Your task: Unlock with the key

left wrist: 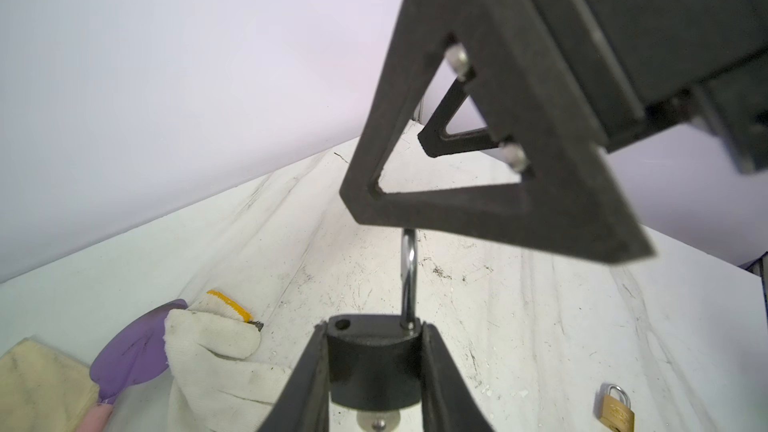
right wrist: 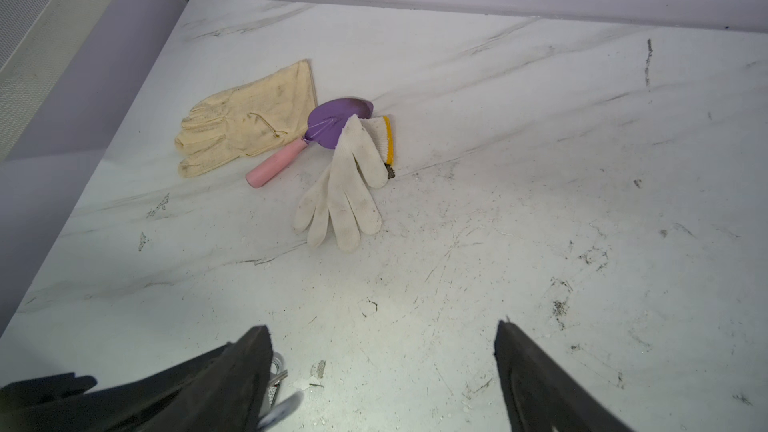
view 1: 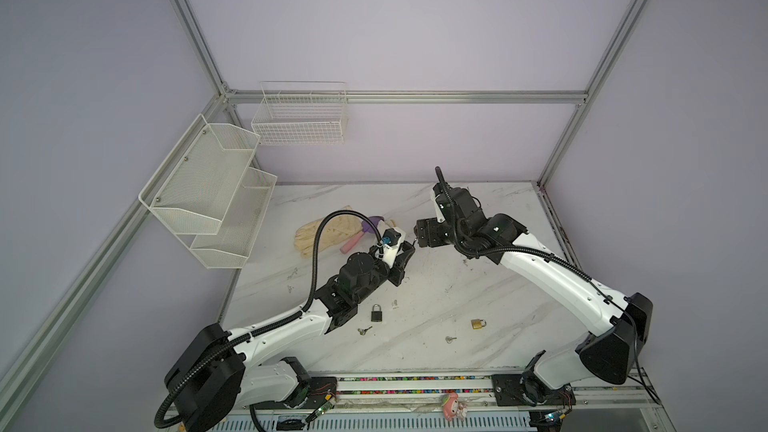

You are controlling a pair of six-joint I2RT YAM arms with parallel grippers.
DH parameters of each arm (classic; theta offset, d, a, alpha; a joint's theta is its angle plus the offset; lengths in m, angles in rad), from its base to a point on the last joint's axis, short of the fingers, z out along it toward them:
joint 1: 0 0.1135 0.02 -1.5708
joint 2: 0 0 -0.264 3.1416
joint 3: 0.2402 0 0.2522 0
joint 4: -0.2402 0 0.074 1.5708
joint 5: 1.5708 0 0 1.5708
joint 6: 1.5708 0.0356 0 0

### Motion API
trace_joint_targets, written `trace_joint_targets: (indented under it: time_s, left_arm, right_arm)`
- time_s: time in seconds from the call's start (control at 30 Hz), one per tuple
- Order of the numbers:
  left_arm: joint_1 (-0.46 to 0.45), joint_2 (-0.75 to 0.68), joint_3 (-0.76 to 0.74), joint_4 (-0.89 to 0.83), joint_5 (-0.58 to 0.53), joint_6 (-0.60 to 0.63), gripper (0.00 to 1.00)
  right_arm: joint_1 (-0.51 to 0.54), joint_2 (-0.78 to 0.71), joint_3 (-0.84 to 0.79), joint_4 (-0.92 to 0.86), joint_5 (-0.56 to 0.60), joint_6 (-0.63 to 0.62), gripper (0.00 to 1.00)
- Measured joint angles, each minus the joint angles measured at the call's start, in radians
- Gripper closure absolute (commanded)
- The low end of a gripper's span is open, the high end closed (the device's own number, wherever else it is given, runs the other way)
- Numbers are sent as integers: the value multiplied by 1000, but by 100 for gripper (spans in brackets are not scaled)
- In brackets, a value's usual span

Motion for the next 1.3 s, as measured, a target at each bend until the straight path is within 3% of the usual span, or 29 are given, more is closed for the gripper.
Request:
trace_joint_targets:
  time_s: [0.53, 0.77, 1.03, 1.3]
  left_arm:
    - [0, 99, 2, 44, 10, 24, 100]
    - [0, 192, 22, 58, 4, -8, 100]
    - [0, 460, 319, -139, -30, -210, 100]
    - [0, 730, 690, -480, -89, -364, 100]
  right_arm:
    - [-69, -84, -2, -76, -71, -63, 13]
    - [-192, -111, -35, -60, -92, -75, 12]
    - [-343, -146, -221, 40, -126, -13, 9]
    - [-449, -203, -315, 129, -192, 42, 9]
